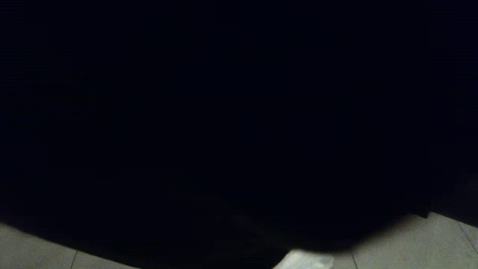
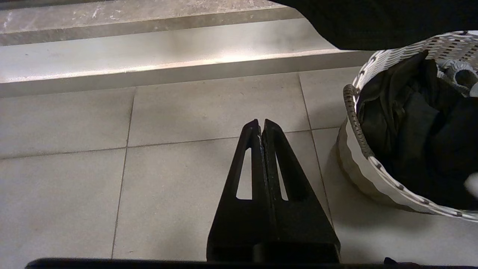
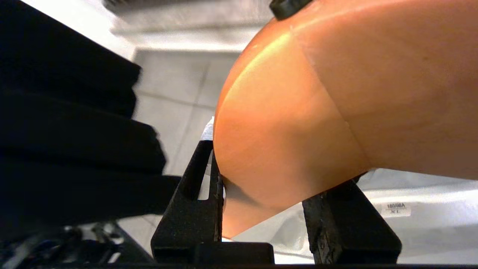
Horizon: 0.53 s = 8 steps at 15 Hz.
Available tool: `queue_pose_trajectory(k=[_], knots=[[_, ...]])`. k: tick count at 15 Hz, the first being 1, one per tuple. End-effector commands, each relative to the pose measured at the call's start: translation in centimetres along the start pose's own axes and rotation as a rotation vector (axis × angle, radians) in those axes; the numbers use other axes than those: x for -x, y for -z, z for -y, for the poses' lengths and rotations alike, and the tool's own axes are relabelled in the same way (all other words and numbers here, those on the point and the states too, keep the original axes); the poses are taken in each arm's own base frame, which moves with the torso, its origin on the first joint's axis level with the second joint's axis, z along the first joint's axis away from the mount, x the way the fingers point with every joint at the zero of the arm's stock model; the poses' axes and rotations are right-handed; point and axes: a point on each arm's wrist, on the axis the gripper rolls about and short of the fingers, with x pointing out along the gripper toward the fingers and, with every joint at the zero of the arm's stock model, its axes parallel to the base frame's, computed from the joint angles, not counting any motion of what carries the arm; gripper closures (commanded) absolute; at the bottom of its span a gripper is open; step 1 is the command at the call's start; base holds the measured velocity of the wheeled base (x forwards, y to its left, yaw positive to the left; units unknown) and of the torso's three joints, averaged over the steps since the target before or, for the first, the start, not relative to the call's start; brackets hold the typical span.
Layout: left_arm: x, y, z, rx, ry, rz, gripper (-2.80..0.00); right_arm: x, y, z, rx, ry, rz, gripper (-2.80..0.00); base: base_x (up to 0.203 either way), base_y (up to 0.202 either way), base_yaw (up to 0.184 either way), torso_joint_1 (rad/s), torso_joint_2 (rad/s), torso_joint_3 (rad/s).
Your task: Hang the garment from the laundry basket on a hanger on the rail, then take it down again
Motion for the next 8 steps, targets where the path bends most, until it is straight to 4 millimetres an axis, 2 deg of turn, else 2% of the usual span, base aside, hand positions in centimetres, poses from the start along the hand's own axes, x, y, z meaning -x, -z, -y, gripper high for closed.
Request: queue_pose_trajectory(k=[1,4,8], knots=[[0.0,0.0,0.0,0.000,0.000,-0.001,0.00,4.2,-1.4,-0.5,-0.002,-0.043,0.106,0.00,0.000,0.000,0.000,0.000,0.00,0.000],[0.0,0.1,0.0,0.000,0.000,-0.001,0.00,6.5,-1.7,-0.7,-0.043,-0.087,0.132,0.00,0.000,0.000,0.000,0.000,0.00,0.000],[0.0,0.0,0.0,0.000,0.000,0.000,0.00,7.3,-1.9,-0.9,-0.064,-0.164,0.133,0.00,0.000,0.000,0.000,0.000,0.00,0.000]])
